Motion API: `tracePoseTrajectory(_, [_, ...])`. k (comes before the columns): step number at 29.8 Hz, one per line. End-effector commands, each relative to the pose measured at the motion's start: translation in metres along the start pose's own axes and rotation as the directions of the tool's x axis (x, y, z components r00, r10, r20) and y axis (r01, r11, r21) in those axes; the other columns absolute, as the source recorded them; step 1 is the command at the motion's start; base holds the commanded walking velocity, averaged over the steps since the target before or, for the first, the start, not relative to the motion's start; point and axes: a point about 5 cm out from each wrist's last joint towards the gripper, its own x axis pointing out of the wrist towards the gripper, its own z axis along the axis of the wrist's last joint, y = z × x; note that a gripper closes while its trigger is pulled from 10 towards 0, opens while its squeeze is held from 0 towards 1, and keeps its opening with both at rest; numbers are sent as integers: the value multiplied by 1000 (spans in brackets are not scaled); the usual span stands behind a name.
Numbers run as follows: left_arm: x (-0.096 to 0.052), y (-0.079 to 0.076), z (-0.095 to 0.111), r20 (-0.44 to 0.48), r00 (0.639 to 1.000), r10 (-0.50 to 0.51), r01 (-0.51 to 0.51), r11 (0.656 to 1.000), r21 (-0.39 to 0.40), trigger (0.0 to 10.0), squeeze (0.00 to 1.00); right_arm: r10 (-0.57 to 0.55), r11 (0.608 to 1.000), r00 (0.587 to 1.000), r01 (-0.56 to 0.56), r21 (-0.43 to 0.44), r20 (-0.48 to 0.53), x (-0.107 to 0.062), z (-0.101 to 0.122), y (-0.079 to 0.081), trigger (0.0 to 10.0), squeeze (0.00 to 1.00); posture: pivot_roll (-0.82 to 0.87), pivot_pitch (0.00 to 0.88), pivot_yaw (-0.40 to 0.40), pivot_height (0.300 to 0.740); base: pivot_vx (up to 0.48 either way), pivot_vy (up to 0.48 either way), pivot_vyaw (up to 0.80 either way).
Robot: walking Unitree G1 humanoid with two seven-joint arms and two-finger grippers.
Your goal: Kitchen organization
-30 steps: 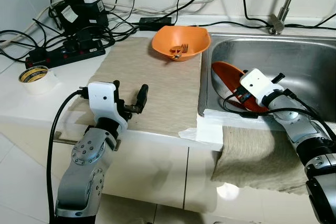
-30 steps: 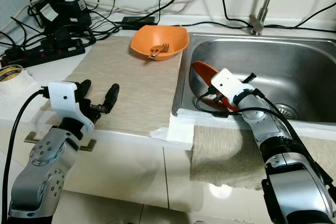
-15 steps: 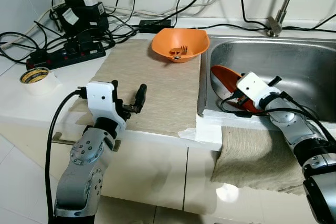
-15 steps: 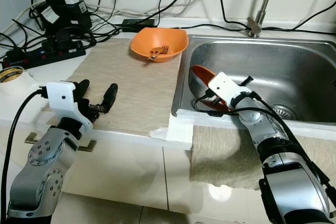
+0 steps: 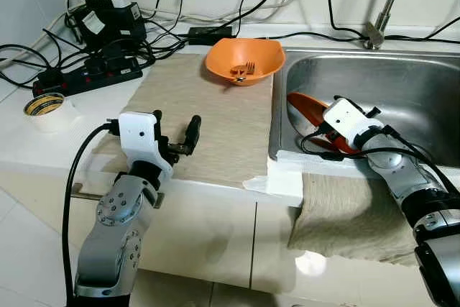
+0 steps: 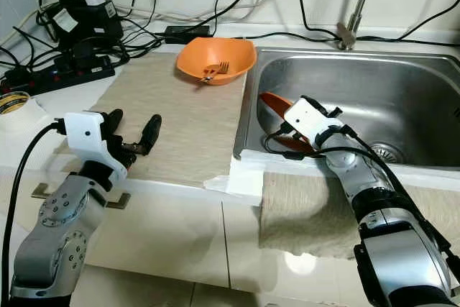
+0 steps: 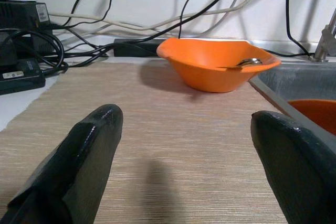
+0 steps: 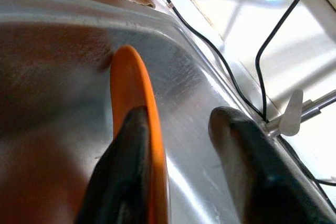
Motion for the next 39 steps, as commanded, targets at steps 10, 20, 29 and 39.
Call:
tracePoseTrajectory(10, [2, 2, -1, -16, 1000, -5, 5, 1000, 13, 10000, 0, 36, 983, 998, -24, 182, -59, 1, -8, 15, 10000, 0, -4, 0, 90, 736, 0, 0, 0])
tracePoseTrajectory(20, [3, 2, -1, -17, 1000, -8, 9, 1000, 19, 10000, 0, -19, 867, 993, 74, 493, -116, 3, -12, 17, 10000, 0, -3, 0, 90, 736, 0, 0, 0])
tracePoseTrajectory(29, [6, 4, 1, -15, 1000, -10, 11, 1000, 28, 10000, 0, 21, 750, 981, 111, 652, -191, -1, -24, 36, 10000, 0, 10, 0, 96, 736, 0, 0, 0])
tracePoseTrajectory(39, [7, 10, 4, -13, 1000, -12, 13, 999, 48, 10000, 0, -32, 525, 966, 233, 819, -255, -3, -32, 28, 10000, 0, 25, 0, 109, 736, 0, 0, 0])
